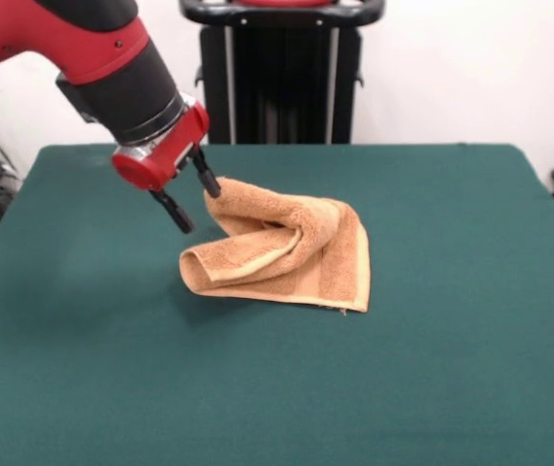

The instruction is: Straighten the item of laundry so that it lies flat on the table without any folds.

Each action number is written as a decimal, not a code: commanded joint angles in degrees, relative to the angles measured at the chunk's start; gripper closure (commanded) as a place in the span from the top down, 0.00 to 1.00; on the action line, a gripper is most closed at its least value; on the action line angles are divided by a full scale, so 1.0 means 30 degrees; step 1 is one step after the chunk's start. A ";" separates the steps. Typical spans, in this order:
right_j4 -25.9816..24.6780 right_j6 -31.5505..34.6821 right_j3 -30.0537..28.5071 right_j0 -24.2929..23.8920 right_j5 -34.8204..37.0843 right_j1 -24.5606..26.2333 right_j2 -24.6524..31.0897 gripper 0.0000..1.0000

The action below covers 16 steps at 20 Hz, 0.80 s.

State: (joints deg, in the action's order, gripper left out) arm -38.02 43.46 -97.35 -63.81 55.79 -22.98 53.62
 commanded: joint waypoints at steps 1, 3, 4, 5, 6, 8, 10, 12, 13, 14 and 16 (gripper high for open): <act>0.2239 0.2834 0.0517 0.0750 0.1503 -0.0204 -0.1832 1.00; 0.2253 0.2865 0.0592 0.0899 0.1408 -0.0196 -0.2105 1.00; 0.2298 0.2837 0.0584 0.0992 0.1336 -0.0210 -0.2234 1.00; 0.2376 0.2755 0.0576 0.1042 0.1314 -0.0234 -0.2339 1.00; 0.2447 0.2636 0.0563 0.1071 0.1387 -0.0329 -0.2444 1.00; 0.2645 0.2602 0.0507 0.1092 0.1245 -0.0501 -0.2665 1.00; 0.2682 0.2688 0.0583 0.1231 0.1018 -0.0552 -0.2941 1.00; 0.2817 0.2836 0.0717 0.1398 0.0860 -0.0506 -0.3174 1.00; 0.2868 0.2869 0.0795 0.1462 0.0798 -0.0474 -0.3270 1.00; 0.2865 0.2887 0.0988 0.1567 0.0705 -0.0356 -0.3446 1.00; 0.2802 0.2955 0.1346 0.1763 0.0419 -0.0089 -0.3781 1.00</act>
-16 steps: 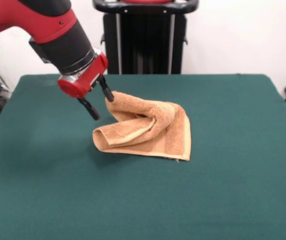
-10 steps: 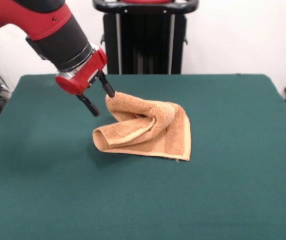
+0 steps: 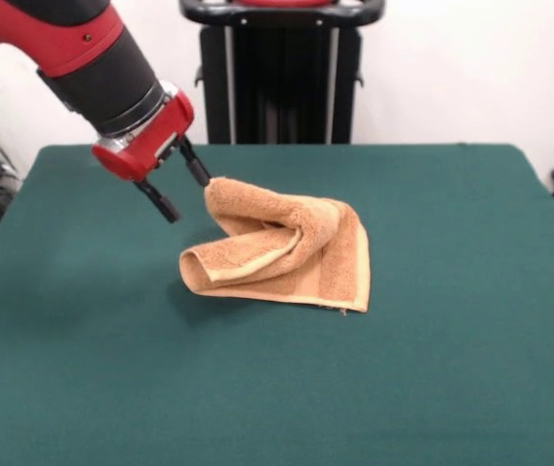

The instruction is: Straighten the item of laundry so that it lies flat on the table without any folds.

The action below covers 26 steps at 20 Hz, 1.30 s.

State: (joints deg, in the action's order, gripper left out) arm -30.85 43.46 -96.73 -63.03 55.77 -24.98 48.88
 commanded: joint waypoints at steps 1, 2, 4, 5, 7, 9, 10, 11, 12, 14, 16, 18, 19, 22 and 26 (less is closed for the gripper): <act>0.0372 0.2917 0.1220 0.1565 0.0362 0.0617 -0.2279 1.00; 0.0349 0.2867 0.1297 0.1562 0.0245 0.0673 -0.2348 1.00; 0.0376 0.2658 0.1435 0.1495 -0.0039 0.0810 -0.2369 1.00; 0.0369 0.2522 0.1521 0.1494 -0.0015 0.0840 -0.2395 1.00; 0.0503 0.2336 0.1721 0.1400 -0.0204 0.1003 -0.2350 1.00; 0.0687 0.2402 0.1646 0.1224 -0.0567 0.1135 -0.2333 1.00; 0.0613 0.2299 0.1684 0.1191 -0.0577 0.1213 -0.2423 1.00; 0.0584 0.2221 0.1720 0.1163 -0.0611 0.1289 -0.2444 1.00; 0.0550 0.2156 0.1861 0.1173 -0.0578 0.1438 -0.2506 1.00; 0.0508 0.2125 0.2032 0.1206 -0.0555 0.1657 -0.2591 1.00; 0.0496 0.1990 0.2223 0.1198 -0.0599 0.1841 -0.2550 1.00; 0.0451 0.1980 0.2429 0.1318 -0.0422 0.1840 -0.2614 1.00; 0.0518 0.1982 0.2464 0.1298 -0.0468 0.1888 -0.2560 1.00; 0.0416 0.1792 0.2794 0.1352 -0.0639 0.2314 -0.2584 1.00; 0.0535 0.1722 0.3042 0.1215 -0.1160 0.2845 -0.2405 1.00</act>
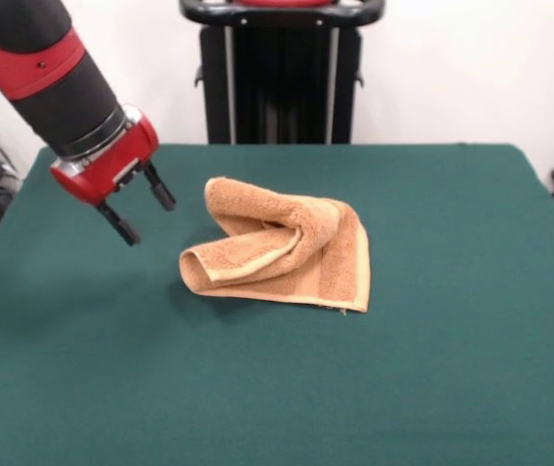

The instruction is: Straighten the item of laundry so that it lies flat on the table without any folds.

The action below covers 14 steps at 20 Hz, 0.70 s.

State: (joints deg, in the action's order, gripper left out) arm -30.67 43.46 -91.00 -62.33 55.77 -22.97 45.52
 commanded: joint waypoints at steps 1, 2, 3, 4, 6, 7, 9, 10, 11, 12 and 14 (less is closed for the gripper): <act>0.0493 0.1718 0.1167 0.0954 -0.1215 0.2241 -0.1242 1.00; 0.0511 0.1723 0.1241 0.0928 -0.1278 0.2333 -0.1207 1.00; 0.0521 0.1722 0.1280 0.0905 -0.1322 0.2403 -0.1176 1.00; 0.0470 0.1681 0.1370 0.0895 -0.1428 0.2545 -0.1163 1.00; 0.0469 0.1656 0.1433 0.0813 -0.1618 0.2770 -0.1102 1.00; 0.0488 0.1613 0.1459 0.0789 -0.1639 0.2852 -0.1079 1.00; 0.0616 0.1552 0.1482 0.0697 -0.1711 0.3066 -0.0993 1.00; 0.0666 0.1569 0.1574 0.0724 -0.1712 0.3162 -0.0981 1.00; 0.0677 0.1596 0.1640 0.0769 -0.1687 0.3192 -0.1010 1.00; 0.0695 0.1624 0.1723 0.0804 -0.1676 0.3258 -0.1035 1.00; 0.0717 0.1545 0.1747 0.0725 -0.1852 0.3391 -0.0934 1.00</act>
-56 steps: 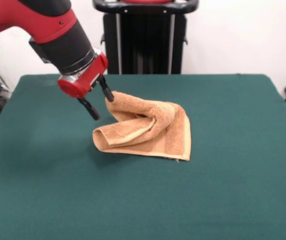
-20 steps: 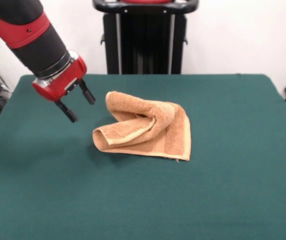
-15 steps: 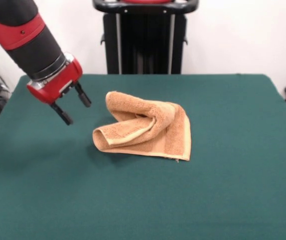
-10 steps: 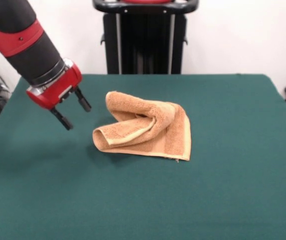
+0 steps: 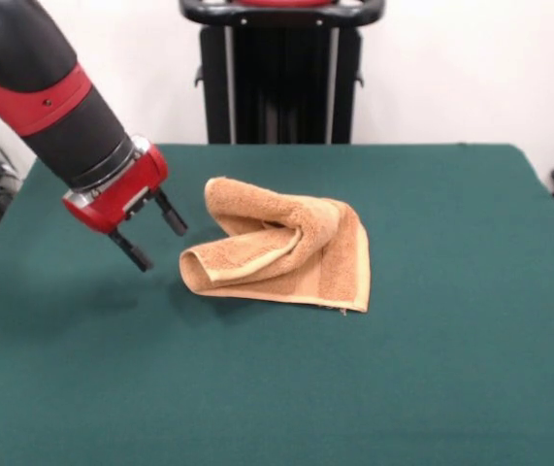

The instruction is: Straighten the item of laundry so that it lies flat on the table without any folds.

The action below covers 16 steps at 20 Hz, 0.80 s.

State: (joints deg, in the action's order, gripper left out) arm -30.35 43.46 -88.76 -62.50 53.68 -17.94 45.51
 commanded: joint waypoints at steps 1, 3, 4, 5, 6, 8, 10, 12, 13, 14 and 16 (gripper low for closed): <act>0.0618 0.1504 0.0987 0.0734 -0.1290 0.1755 -0.0866 1.00; 0.0673 0.1352 0.0845 0.0510 -0.1752 0.1903 -0.0592 1.00; 0.0710 0.1314 0.0802 0.0446 -0.1882 0.1962 -0.0502 1.00; 0.0718 0.1295 0.0802 0.0450 -0.1885 0.1998 -0.0500 1.00; 0.0743 0.1253 0.0744 0.0397 -0.2029 0.2095 -0.0434 1.00; 0.0813 0.1149 0.0575 0.0245 -0.2319 0.2222 -0.0240 1.00; 0.0816 0.1130 0.0464 0.0190 -0.2502 0.2246 -0.0137 1.00; 0.0828 0.1062 0.0220 0.0011 -0.2989 0.2303 0.0166 1.00; 0.0847 0.1048 0.0173 -0.0013 -0.3067 0.2330 0.0227 1.00; 0.0858 0.1028 0.0091 -0.0044 -0.3168 0.2341 0.0297 1.00; 0.0927 0.1038 0.0001 -0.0083 -0.3250 0.2315 0.0360 1.00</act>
State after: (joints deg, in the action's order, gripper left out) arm -29.17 43.46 -88.27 -64.31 48.48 -12.52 45.56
